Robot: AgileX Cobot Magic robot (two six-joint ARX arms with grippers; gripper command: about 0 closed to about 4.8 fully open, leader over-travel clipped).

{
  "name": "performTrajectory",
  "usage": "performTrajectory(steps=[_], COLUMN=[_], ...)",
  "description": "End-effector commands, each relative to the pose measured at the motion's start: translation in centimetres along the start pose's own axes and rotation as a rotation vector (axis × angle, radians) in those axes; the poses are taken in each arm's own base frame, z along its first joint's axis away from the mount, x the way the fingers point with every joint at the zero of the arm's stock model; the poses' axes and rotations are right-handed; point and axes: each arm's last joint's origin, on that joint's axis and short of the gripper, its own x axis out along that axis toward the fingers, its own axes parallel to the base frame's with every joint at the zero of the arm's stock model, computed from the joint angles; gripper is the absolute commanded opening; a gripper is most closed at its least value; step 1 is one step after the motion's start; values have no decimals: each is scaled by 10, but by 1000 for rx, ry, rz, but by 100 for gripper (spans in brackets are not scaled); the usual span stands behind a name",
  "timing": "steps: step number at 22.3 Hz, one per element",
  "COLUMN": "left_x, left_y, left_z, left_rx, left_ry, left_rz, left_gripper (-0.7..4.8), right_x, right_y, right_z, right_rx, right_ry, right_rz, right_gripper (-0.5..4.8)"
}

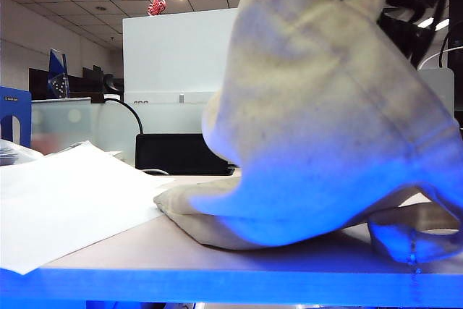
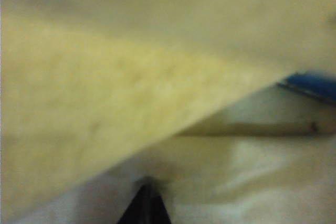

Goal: Take the glasses case out of the canvas bag and put it on the table.

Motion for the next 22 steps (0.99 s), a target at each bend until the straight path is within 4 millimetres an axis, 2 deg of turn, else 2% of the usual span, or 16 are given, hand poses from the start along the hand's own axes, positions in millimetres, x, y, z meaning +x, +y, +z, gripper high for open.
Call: performTrajectory(steps=[1,3,6,7,10,12,13,14,16,18,19,20,22], left_x=[-17,-23,-16,-5,7,1,-2,-14,-28,-62,-75,-83,-91], left_y=[-18,-30,-47,-61,-82,-91,-94,-103,-117,-140,-140,-138,-136], left_z=[1,2,-1,-4,-13,-15,-15,-17,-16,-18,-20,-22,-28], left_rx=[30,25,37,37,59,53,42,36,51,129,121,101,61], left_ry=[-41,-50,-42,-18,20,-5,-16,-44,-96,-247,-275,-280,-269], left_rz=[-14,-79,-136,-187,-245,-221,-215,-208,-240,-189,-149,-116,-74], left_gripper=[-1,-1,-1,-1,-1,-1,-1,-1,-1,-1,-1,-1,-1], right_x=[3,4,6,10,28,28,27,27,27,27,27,28,27], right_y=[3,6,6,4,-12,-30,-35,-44,-46,-43,-41,-40,-42], right_z=[-9,-4,6,8,-5,-13,-14,-17,-18,-21,-24,-25,-24], right_rx=[-41,-50,-46,-41,17,102,126,162,170,204,207,219,220], right_ry=[54,-9,-120,-137,-54,-10,-9,-11,-18,5,24,29,24], right_rz=[-35,-6,34,25,10,-57,-66,-60,-35,37,55,57,21], right_gripper=[-5,-5,-5,-5,-5,3,23,65,214,305,413,479,479])
